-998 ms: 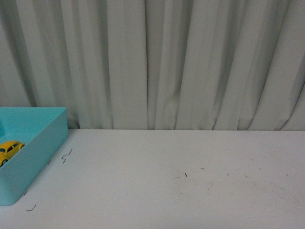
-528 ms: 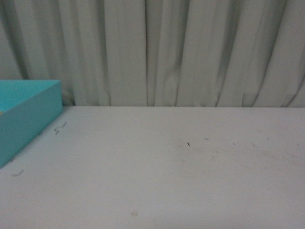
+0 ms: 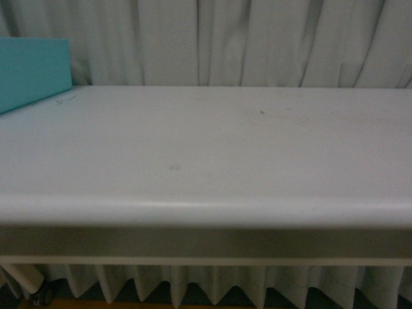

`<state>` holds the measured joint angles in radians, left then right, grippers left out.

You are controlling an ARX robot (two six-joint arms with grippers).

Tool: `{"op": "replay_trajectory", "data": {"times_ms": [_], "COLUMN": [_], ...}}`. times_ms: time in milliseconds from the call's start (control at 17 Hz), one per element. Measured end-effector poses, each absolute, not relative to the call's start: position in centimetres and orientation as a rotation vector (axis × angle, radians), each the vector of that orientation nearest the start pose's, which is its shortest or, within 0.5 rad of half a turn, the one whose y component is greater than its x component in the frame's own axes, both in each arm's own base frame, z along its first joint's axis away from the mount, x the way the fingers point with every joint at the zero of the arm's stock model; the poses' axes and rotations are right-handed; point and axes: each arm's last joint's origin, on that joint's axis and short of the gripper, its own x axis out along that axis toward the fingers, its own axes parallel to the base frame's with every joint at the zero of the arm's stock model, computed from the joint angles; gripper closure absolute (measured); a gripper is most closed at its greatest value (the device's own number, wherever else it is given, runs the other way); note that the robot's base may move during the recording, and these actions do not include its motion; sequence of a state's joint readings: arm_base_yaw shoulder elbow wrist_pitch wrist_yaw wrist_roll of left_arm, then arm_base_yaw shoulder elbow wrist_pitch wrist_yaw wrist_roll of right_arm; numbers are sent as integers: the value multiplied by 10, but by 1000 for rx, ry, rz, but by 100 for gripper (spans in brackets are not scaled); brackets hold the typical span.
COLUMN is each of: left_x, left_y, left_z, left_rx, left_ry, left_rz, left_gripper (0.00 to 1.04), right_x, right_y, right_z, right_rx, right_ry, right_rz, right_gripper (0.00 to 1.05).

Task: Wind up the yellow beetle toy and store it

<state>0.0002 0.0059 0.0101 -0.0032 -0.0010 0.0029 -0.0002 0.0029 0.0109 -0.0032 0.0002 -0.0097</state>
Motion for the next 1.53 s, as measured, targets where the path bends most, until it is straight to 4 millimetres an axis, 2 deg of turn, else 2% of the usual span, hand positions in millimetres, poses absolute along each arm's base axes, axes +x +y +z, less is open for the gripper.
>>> {"op": "replay_trajectory", "data": {"times_ms": [1527], "left_x": [97], "left_y": [0], "left_z": [166], "left_rx": [3], "left_ry": [-1], "left_rz": [0], "left_gripper": [7], "right_x": [97], "right_y": [0], "right_z": [167], "right_rx": [-10], "right_ry": [-4], "right_rz": [0], "right_gripper": [7]}}
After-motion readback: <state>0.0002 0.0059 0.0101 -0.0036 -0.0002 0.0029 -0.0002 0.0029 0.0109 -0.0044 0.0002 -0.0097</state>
